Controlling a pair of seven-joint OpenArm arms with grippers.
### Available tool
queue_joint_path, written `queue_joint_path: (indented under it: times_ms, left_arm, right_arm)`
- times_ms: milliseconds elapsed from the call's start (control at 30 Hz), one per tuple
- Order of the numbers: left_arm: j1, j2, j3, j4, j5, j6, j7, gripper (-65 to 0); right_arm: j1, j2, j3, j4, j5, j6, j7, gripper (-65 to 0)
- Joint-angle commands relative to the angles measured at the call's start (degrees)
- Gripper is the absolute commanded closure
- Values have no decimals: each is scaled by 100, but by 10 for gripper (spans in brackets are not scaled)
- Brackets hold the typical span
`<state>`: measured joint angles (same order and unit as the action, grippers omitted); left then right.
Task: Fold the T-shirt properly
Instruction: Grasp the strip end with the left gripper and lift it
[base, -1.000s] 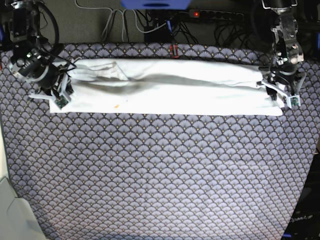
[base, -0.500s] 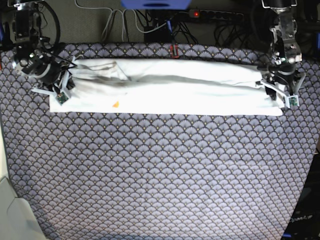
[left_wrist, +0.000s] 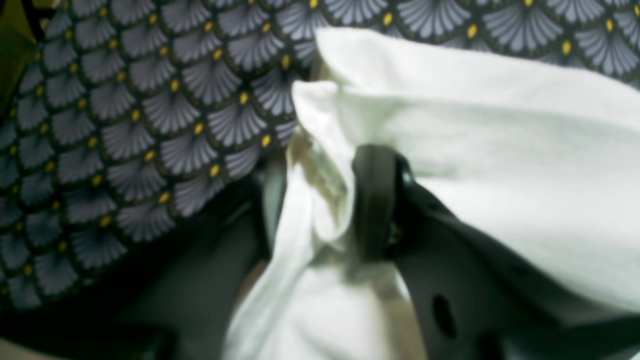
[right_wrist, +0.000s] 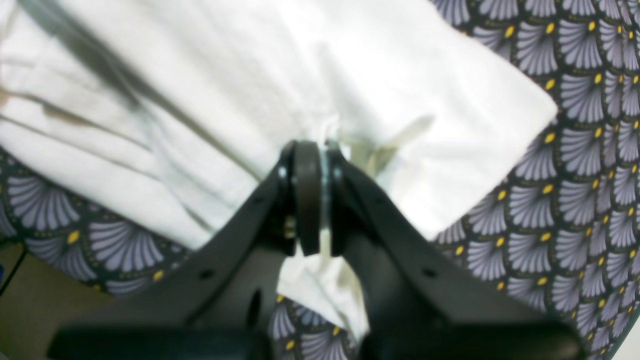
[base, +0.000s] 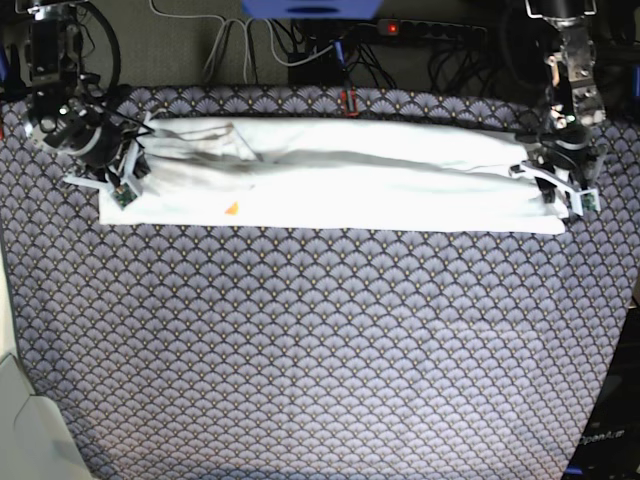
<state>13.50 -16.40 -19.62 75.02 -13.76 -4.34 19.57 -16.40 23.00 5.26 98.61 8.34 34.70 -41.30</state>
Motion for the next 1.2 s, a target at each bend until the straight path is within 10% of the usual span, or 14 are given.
queue_joint_path:
  times_ms: [0, 433, 600, 1167]
  left_arm:
    - [158, 36, 137, -193, -176, -300, 1045, -238]
    - [281, -166, 137, -201, -861, -300, 1098, -223]
    - [281, -166, 137, -201, -870, -300, 1098, -4]
    - [580, 177, 120, 1829, -870, -256, 1520, -5]
  right_arm:
    - [27, 78, 50, 78, 15, -28, 64, 0]
    - [27, 86, 59, 78, 6, -28, 55, 0]
    - [27, 95, 59, 78, 6, -28, 55, 0]
    - [54, 104, 68, 78, 6, -28, 55, 0]
